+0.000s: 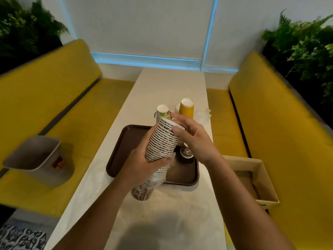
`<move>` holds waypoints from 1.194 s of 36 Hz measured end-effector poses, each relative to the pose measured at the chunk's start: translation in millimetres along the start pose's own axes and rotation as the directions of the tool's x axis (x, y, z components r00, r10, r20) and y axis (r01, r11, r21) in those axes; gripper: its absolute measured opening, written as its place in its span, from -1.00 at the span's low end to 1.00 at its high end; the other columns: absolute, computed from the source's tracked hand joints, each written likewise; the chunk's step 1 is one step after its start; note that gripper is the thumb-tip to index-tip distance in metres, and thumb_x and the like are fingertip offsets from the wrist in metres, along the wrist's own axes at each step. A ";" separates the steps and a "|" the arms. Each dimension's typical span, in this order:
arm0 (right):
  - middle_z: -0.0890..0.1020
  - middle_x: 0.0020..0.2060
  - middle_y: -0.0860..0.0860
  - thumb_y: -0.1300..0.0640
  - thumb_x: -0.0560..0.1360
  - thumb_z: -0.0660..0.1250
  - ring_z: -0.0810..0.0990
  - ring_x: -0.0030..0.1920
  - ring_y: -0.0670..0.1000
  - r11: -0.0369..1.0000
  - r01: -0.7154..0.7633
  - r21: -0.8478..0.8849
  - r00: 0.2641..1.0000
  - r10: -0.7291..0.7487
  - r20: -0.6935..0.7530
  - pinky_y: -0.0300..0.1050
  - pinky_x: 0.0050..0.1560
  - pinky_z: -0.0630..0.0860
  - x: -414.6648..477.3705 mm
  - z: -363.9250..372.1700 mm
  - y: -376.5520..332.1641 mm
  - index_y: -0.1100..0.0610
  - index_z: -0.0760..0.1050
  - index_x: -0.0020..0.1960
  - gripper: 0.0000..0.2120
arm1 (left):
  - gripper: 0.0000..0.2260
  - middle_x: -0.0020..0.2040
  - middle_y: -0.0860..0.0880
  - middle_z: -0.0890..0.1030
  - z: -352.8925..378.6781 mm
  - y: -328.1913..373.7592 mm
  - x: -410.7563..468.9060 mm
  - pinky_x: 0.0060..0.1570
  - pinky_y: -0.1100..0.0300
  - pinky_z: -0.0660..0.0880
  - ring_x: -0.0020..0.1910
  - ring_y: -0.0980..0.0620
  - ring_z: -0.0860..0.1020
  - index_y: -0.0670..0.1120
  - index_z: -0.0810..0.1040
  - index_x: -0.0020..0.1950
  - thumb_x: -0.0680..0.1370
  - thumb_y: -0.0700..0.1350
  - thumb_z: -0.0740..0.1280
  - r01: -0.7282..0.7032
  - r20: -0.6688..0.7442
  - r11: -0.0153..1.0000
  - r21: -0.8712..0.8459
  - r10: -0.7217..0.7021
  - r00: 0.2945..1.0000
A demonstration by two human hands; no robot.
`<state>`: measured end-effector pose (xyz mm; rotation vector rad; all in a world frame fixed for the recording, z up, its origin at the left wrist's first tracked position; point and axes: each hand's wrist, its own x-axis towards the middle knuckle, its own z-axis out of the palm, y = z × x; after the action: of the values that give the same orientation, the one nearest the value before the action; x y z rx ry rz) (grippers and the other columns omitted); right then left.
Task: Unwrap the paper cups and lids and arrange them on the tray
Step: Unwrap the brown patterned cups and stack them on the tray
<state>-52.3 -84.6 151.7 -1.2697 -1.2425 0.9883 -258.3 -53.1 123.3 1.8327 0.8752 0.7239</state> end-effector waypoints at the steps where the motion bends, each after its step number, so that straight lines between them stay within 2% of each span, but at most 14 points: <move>1: 0.67 0.30 0.01 0.02 0.63 0.40 0.62 0.34 0.03 1.000 0.002 -0.006 1.000 -0.002 -0.010 0.08 0.37 0.57 1.5 -0.5 2.9 0.06 0.47 0.50 -0.55 | -0.19 0.31 0.45 0.48 -0.7 -2.5 0.3 0.14 0.39 0.53 0.29 0.35 0.51 0.27 0.15 0.63 0.51 0.06 0.53 0.001 0.003 1.000 0.023 -0.001 1.000; 6: 0.66 0.32 -0.04 0.00 0.58 0.34 0.61 0.35 0.00 0.996 -0.035 -0.085 0.999 0.033 -0.028 0.18 0.44 0.50 14.1 -6.2 9.7 0.02 0.50 0.50 -0.51 | -0.10 0.26 0.58 0.40 -1.2 -14.2 3.2 0.13 0.45 0.53 0.26 0.42 0.48 0.30 0.02 0.66 0.52 0.01 0.55 0.009 0.015 0.995 0.104 -0.011 1.000; 9: 0.67 0.31 -0.11 -0.15 0.52 0.35 0.59 0.36 0.00 0.977 -0.080 -0.196 0.995 0.090 0.040 0.23 0.47 0.45 22.1 -10.5 12.6 -0.06 0.51 0.51 -0.43 | -0.05 0.26 0.56 0.41 -0.4 -16.4 6.6 0.15 0.32 0.58 0.23 0.38 0.51 0.41 -0.08 0.62 0.52 0.02 0.55 0.018 0.019 0.990 0.139 -0.021 1.000; 15: 0.69 0.25 -0.11 -0.07 0.46 0.34 0.61 0.29 0.04 0.965 -0.099 -0.244 0.987 0.125 0.097 0.21 0.43 0.49 32.8 -20.4 7.1 -0.05 0.46 0.54 -0.36 | -0.09 0.34 0.27 0.51 0.3 -21.7 10.3 0.15 0.18 0.63 0.22 0.25 0.56 0.45 0.04 0.60 0.50 0.00 0.57 -0.005 -0.010 0.983 0.183 0.007 1.000; 19: 0.69 0.16 -0.07 -0.13 0.42 0.38 0.60 0.20 0.23 0.967 -0.054 -0.248 0.991 0.082 0.103 0.29 0.34 0.53 38.1 -24.2 6.4 -0.10 0.50 0.50 -0.36 | -0.11 0.32 0.23 0.54 -0.7 -24.2 12.2 0.10 0.15 0.65 0.19 0.20 0.59 0.44 0.12 0.58 0.48 -0.05 0.58 -0.022 -0.015 0.983 0.184 0.025 1.000; 22: 0.69 0.05 -0.11 -0.11 0.44 0.41 0.55 0.24 0.34 0.978 -0.032 -0.207 0.997 0.046 0.060 0.31 0.37 0.50 42.5 -31.9 6.9 -0.11 0.55 0.43 -0.45 | -0.11 0.31 0.27 0.52 -2.2 -24.7 12.3 0.09 0.15 0.65 0.18 0.24 0.58 0.47 0.12 0.56 0.47 -0.05 0.58 -0.023 -0.009 0.978 0.208 0.026 1.000; 24: 0.66 -0.02 -0.17 -0.01 0.53 0.41 0.57 0.24 0.32 0.976 -0.037 -0.214 0.997 0.050 0.055 0.29 0.38 0.50 44.3 -37.5 5.6 -0.10 0.56 0.42 -0.55 | -0.10 0.30 0.34 0.48 -3.2 -24.8 11.9 0.06 0.17 0.65 0.17 0.29 0.55 0.50 0.11 0.54 0.46 -0.04 0.59 -0.018 -0.005 0.974 0.227 0.019 1.000; 26: 0.67 0.04 -0.09 0.08 0.62 0.39 0.60 0.23 0.26 0.964 -0.042 -0.263 0.991 0.074 0.113 0.27 0.38 0.51 45.8 -39.6 4.5 -0.06 0.52 0.48 -0.57 | -0.08 0.28 0.39 0.46 -2.9 -24.1 11.9 0.04 0.20 0.65 0.16 0.31 0.54 0.52 0.08 0.54 0.45 -0.03 0.59 -0.015 -0.008 0.972 0.235 0.018 1.000; 28: 0.69 0.11 -0.02 0.07 0.64 0.39 0.63 0.20 0.20 0.941 -0.044 -0.336 0.976 0.112 0.186 0.26 0.36 0.52 46.5 -36.5 1.5 -0.06 0.47 0.53 -0.54 | -0.04 0.29 0.43 0.42 -0.4 -21.2 12.4 0.02 0.25 0.63 0.17 0.34 0.53 0.53 0.01 0.55 0.46 -0.02 0.59 -0.019 -0.008 0.971 0.239 0.022 1.000; 31: 0.73 0.10 -0.05 0.05 0.62 0.41 0.65 0.20 0.16 0.924 -0.028 -0.381 0.964 0.126 0.235 0.24 0.36 0.54 47.8 -33.2 -3.5 -0.05 0.43 0.56 -0.48 | -0.03 0.32 0.44 0.41 4.8 -15.8 12.0 0.05 0.25 0.63 0.20 0.32 0.52 0.52 -0.02 0.57 0.48 -0.01 0.58 -0.039 -0.018 0.972 0.230 0.044 0.999; 34: 0.75 0.06 0.00 0.13 0.62 0.43 0.67 0.18 0.15 0.935 -0.029 -0.354 0.970 0.112 0.216 0.20 0.36 0.54 48.3 -36.4 -5.9 -0.01 0.43 0.55 -0.49 | -0.06 0.34 0.29 0.47 5.3 -14.5 11.5 0.04 0.20 0.66 0.22 0.25 0.54 0.47 0.05 0.59 0.46 -0.01 0.59 -0.054 -0.057 0.971 0.231 0.069 0.996; 39: 0.75 0.03 0.01 0.13 0.64 0.39 0.66 0.15 0.24 0.945 -0.016 -0.327 0.981 0.079 0.178 0.27 0.33 0.54 46.3 -39.6 -1.6 0.01 0.49 0.49 -0.58 | -0.07 0.31 0.30 0.47 2.3 -10.2 12.6 0.00 0.15 0.68 0.18 0.24 0.55 0.45 0.10 0.59 0.44 -0.02 0.60 -0.070 -0.046 0.963 0.259 0.085 0.995; 41: 0.74 0.01 0.04 0.15 0.66 0.37 0.67 0.14 0.20 0.960 -0.015 -0.278 0.991 0.051 0.122 0.23 0.32 0.57 46.1 -41.8 -2.8 0.03 0.54 0.44 -0.64 | -0.06 0.31 0.24 0.49 0.4 -9.1 13.0 0.01 0.05 0.68 0.16 0.19 0.56 0.47 0.09 0.58 0.43 0.00 0.60 -0.065 -0.040 0.956 0.288 0.080 0.996; 43: 0.72 0.00 0.09 0.15 0.67 0.35 0.67 0.08 0.06 0.971 -0.024 -0.239 0.998 0.038 0.056 0.09 0.24 0.58 45.9 -46.9 -6.5 0.04 0.57 0.40 -0.69 | -0.06 0.31 0.23 0.48 -1.3 -8.8 12.6 0.01 0.03 0.68 0.15 0.20 0.55 0.49 0.07 0.57 0.43 0.03 0.60 -0.055 -0.032 0.948 0.314 0.069 0.997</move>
<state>-1.4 -46.0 167.9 -1.4573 -1.4252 0.9252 -254.4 -39.6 117.0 2.1398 1.0096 0.6953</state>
